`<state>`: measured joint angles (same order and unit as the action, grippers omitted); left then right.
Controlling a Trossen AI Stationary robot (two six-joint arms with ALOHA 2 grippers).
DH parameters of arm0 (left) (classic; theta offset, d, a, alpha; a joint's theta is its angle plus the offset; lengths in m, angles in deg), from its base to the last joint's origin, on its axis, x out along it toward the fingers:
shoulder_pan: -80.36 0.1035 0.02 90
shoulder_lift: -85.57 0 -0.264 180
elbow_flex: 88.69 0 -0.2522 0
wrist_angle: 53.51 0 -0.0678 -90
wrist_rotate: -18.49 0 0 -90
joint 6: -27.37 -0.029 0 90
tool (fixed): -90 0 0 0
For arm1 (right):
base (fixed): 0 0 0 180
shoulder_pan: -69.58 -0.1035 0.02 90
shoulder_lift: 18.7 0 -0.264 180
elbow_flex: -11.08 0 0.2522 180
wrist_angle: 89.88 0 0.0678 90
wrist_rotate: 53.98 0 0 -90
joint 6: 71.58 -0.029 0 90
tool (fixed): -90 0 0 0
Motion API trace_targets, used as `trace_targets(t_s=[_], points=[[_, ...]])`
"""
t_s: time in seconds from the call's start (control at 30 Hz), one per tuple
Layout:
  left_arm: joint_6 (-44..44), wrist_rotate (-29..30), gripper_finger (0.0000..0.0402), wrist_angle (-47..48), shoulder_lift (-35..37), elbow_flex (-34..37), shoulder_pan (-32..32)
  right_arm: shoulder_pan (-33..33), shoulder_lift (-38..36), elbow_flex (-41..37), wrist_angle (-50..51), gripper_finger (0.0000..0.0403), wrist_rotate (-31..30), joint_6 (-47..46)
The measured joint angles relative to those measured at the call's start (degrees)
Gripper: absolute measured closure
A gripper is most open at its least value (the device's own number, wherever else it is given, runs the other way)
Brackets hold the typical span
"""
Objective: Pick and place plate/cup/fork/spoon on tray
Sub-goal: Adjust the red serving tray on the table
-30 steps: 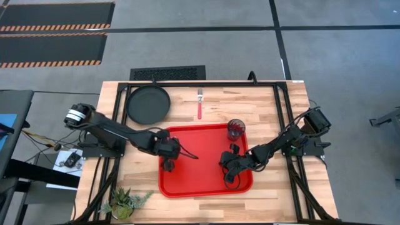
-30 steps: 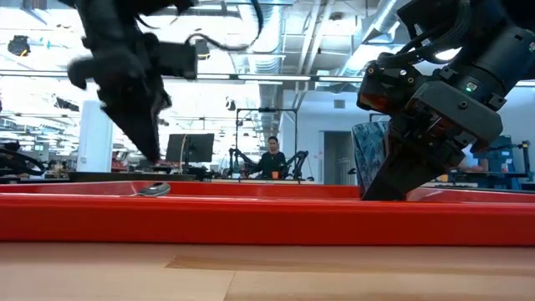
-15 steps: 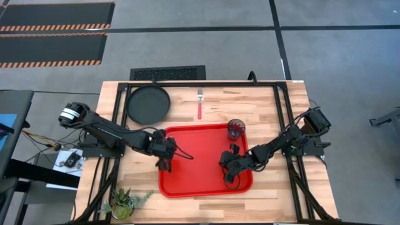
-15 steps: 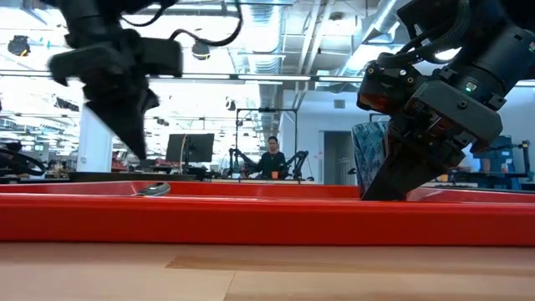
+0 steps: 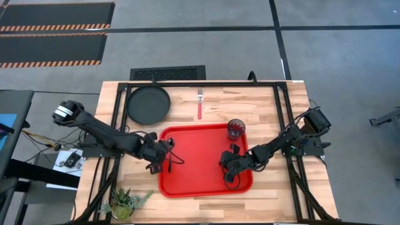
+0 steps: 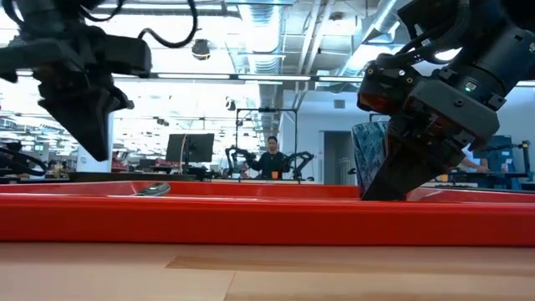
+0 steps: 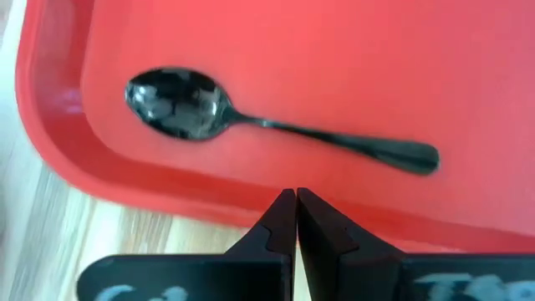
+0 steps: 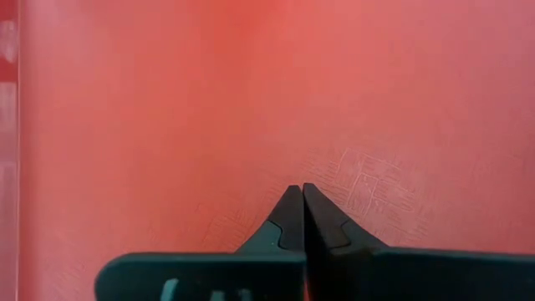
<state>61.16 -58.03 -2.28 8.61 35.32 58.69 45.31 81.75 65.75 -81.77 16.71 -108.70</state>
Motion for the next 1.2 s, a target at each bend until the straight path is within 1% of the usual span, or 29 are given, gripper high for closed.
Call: trace_targets(t_s=[0.2, 0.33, 0.5, 0.73, 0.87, 0.97, 1.07, 1.2], points=[[4.5, 2.2, 0.0401, 2.0, 1.0, 0.0, -3.9, 0.4, 0.0, 0.0, 0.0, 0.0398, -0.1, -2.4], [7.0, 3.8, 0.0401, 2.6, 1.0, 1.1, -5.5, 0.9, 0.0, 0.0, 0.9, 0.0398, -0.3, -4.5], [8.6, 3.9, 0.0401, 2.6, 1.0, 2.6, -6.0, 1.4, 0.0, 0.1, 2.2, 0.0398, -1.0, -7.6], [8.9, 4.6, 0.0401, 2.0, 1.7, 2.8, -6.1, 1.4, 0.0, 0.1, 3.8, 0.0398, -3.4, -11.2], [9.3, 4.7, 0.0401, 1.7, 1.9, 2.9, -6.8, 1.5, 0.0, 0.0, 3.9, 0.0398, -3.8, -11.5], [10.6, 4.7, 0.0401, 1.4, 1.9, 4.2, -7.1, 1.5, 0.0, 0.0, 3.8, 0.0398, -3.8, -11.1], [12.3, 4.7, 0.0401, 0.2, 1.9, 5.6, -7.1, 1.5, -0.3, 0.1, 3.8, 0.0388, -3.7, -10.6], [12.2, 4.1, 0.0401, -4.1, 1.9, 7.7, -6.9, 1.0, -1.4, 0.0, 4.3, 0.0357, -3.6, -9.0]])
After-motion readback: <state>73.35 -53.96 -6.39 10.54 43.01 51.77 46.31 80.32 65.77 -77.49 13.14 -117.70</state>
